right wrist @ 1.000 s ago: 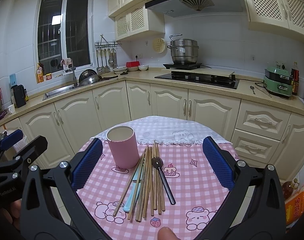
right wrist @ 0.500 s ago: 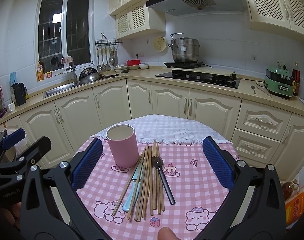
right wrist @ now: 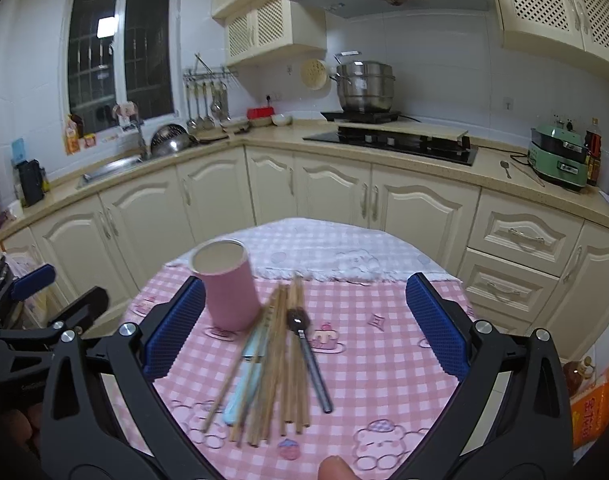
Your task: Organize utensils
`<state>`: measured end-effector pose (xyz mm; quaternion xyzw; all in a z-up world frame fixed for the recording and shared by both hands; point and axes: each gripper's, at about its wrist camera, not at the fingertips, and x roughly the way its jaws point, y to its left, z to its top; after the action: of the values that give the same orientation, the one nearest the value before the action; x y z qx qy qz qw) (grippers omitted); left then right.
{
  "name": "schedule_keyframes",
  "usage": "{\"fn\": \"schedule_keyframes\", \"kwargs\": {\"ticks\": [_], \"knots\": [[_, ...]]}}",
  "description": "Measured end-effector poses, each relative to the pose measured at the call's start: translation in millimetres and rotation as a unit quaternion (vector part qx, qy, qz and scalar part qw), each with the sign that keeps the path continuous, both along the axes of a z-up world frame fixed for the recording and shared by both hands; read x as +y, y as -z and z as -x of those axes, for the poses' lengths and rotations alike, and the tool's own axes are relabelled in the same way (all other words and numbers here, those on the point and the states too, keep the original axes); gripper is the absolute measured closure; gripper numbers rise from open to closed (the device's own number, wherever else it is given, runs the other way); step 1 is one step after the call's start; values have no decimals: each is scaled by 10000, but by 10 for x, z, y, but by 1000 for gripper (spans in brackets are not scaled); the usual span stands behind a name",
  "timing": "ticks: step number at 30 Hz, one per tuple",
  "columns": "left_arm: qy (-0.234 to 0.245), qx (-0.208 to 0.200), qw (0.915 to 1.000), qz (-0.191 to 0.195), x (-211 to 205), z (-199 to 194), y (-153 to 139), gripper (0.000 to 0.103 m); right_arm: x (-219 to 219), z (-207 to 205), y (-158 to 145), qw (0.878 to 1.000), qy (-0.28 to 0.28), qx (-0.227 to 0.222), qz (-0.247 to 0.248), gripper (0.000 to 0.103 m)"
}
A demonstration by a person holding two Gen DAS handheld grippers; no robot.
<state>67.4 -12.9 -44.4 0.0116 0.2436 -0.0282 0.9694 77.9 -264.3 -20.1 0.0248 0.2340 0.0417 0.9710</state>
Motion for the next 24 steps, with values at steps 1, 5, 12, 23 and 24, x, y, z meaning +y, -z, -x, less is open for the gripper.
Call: {"fn": "schedule_keyframes", "kwargs": {"ticks": [1,5,12,23,24], "knots": [[-3,116,9999,-18,-3,-70,46,4,-49,-73,38,10000,3,97,8,5],[19,494,9987,-154,-35,-327,233,4,-189,-335,195,9985,-16,525,124,5],[170,1092,9929,-431,-177,-754,591,4,-262,-842,664,9856,-370,1611,355,5],[669,2200,9694,-855,-410,-1212,1269,4,-115,-1147,1166,9616,-909,2534,531,11],[704,2298,9669,-860,-420,-1241,1321,4,-102,-1187,1200,9587,-952,2621,561,14]]}}
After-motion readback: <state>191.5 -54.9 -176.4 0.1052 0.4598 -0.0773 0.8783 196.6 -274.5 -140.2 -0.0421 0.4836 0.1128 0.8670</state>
